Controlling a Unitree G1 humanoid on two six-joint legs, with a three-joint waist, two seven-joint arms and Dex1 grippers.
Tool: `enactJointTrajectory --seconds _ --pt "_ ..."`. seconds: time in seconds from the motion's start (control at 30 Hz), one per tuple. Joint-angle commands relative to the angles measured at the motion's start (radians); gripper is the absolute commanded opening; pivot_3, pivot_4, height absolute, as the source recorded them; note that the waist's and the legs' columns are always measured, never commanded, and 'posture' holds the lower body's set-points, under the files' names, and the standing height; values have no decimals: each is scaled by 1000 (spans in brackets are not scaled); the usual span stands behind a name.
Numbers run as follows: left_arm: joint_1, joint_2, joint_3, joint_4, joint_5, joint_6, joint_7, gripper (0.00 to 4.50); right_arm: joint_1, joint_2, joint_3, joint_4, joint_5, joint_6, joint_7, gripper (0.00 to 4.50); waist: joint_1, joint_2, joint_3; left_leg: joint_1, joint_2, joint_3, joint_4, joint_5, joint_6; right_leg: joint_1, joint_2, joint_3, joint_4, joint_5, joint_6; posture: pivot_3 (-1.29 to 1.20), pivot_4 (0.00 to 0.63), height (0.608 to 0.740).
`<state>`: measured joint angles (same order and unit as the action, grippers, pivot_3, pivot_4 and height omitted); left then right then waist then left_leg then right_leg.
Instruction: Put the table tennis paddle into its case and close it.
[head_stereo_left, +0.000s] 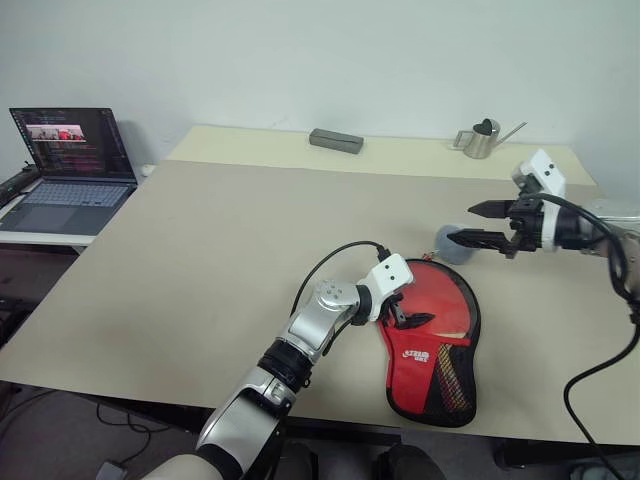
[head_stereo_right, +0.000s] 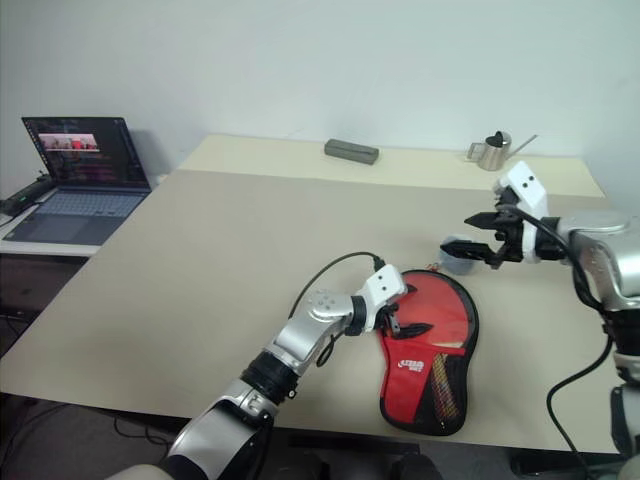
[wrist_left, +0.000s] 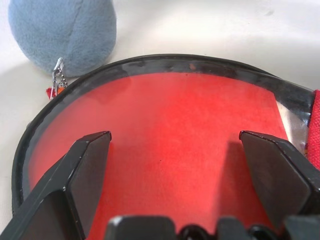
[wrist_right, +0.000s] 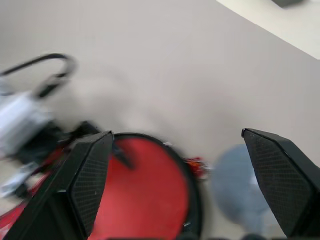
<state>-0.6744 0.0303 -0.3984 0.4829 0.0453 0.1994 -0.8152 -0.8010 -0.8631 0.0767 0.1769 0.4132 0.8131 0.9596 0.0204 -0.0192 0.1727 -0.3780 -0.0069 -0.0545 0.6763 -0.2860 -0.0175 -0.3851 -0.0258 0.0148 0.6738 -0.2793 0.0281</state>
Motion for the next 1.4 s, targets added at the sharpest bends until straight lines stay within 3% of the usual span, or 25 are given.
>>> enactJointTrajectory --seconds 0.03,0.37,0.67,0.77,0.97,1.07,1.27,1.4 --pt "62 14 -76 77 58 41 -16 4479 -81 42 31 131 -85 -77 -18 4500 -1 1 0 0 0 0 0 0 0 0 0 0 0 0 0 0 150 740" --pt "74 21 -73 55 57 49 -13 4479 -251 164 95 617 -298 -297 -46 4500 -3 3 -2 0 0 1 0 0 0 0 0 0 -1 0 0 0 150 740" --pt "83 23 -78 39 57 54 -13 4479 -307 208 67 795 -343 -318 -16 4500 -8 4 -3 0 0 1 -1 0 1 -1 0 1 0 0 -1 0 150 740" --pt "83 24 -79 39 59 55 -12 4500 -317 216 54 805 -346 -321 -19 3960 -9 5 -3 0 0 1 -1 0 1 -1 0 0 0 0 -1 0 150 740" --pt "86 19 -80 44 59 46 -10 4500 -285 218 57 765 -368 -320 -12 1972 -9 5 -3 0 0 1 -1 0 1 -1 0 0 0 0 -1 0 150 740" --pt "85 18 -79 52 60 50 -7 4500 -268 213 55 743 -374 -316 -17 1196 -9 6 -3 0 0 1 -1 0 1 -1 0 0 0 0 -1 0 150 740" --pt "90 30 -85 81 70 57 -11 4500 -160 165 34 569 -362 -240 -14 217 -9 8 -5 -1 0 0 -1 0 1 0 0 0 -1 0 0 0 150 740" --pt "83 35 -86 107 78 74 -7 4500 -65 120 9 404 -332 -144 -3 123 -6 8 -7 -1 0 -1 -1 0 1 0 0 -1 -1 0 0 0 150 740"
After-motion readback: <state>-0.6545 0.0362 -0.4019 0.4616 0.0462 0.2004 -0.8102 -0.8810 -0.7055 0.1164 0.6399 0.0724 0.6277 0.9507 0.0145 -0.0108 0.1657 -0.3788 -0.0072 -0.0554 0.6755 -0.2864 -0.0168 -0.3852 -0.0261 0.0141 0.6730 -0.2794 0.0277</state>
